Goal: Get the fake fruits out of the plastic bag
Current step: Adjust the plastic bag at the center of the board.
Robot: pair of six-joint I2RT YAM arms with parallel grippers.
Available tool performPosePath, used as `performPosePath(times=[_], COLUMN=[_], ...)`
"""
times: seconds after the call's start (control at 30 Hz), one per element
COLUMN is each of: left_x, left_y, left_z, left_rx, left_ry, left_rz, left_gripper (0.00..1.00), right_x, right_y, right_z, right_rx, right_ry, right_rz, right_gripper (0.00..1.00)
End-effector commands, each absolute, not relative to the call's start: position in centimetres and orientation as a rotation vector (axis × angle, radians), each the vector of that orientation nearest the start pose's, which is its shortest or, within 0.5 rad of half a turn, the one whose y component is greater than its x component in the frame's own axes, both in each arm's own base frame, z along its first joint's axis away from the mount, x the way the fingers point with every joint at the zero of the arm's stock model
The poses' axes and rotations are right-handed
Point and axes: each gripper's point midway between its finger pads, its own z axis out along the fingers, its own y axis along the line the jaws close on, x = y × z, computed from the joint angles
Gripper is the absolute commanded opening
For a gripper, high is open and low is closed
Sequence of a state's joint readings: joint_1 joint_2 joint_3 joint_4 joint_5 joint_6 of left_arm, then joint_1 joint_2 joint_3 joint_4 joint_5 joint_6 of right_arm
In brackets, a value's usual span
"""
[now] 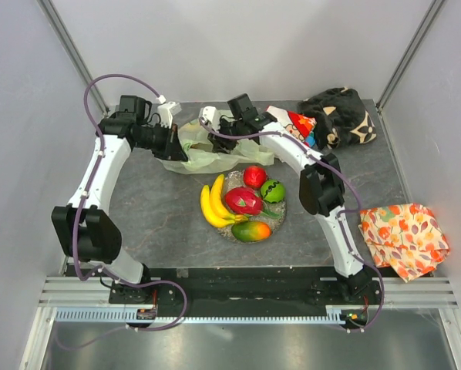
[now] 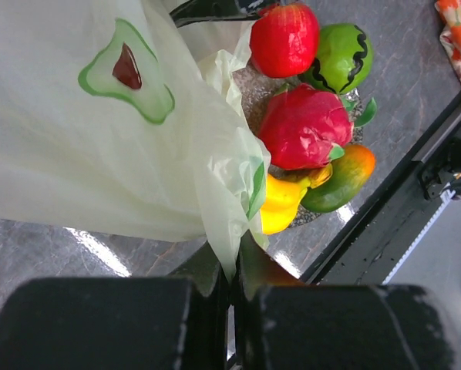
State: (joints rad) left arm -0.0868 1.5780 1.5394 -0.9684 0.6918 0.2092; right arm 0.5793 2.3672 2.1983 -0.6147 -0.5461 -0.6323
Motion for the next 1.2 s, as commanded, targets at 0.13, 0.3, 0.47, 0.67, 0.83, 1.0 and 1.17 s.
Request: performPosePath(times=[0.13,0.3,0.47,0.67,0.83,1.0,1.17], left_x=[32.8,29.4,24.2,19.1,17.1,19.0,20.3], left_y=[-13.4,-11.5,-9.2,-7.3,-5.7,-5.3,-5.2], left_z=[26.2,28.3,28.7,26.9,21.9,20.6,21.0], left_rx=[0.735,0.807,0.866,0.968,1.039,1.043,1.083], left_ry=[2.275,2.254,2.29,2.375,2.551,2.531,2.523], left_rz=[-0.81,-0.712,-0.552,-0.471,-0.457,-0.398,-0.394], left_gripper=[0.02,0.02,0.01,0.02,0.02,0.02,0.02], right_x=[57.4,57.2,52.1,47.0,43.7,44.9,44.8], right_y=[40.0,40.8,44.6,46.0,44.4,42.8,42.2], right_z=[15.4,19.9,23.3,26.3,23.0,20.5,20.0], right_rx=[-1.12,-1.103,-1.162,-1.182,-1.265,-1.291,-1.327], right_ry=[1.659,1.544,1.489,1.515,1.618,1.657,1.659], right_rz=[0.25,0.236,0.467,0.788,0.794,0.646,0.609], right_gripper=[0.59,0.6,0.61,0.59,0.59,0.73,0.78])
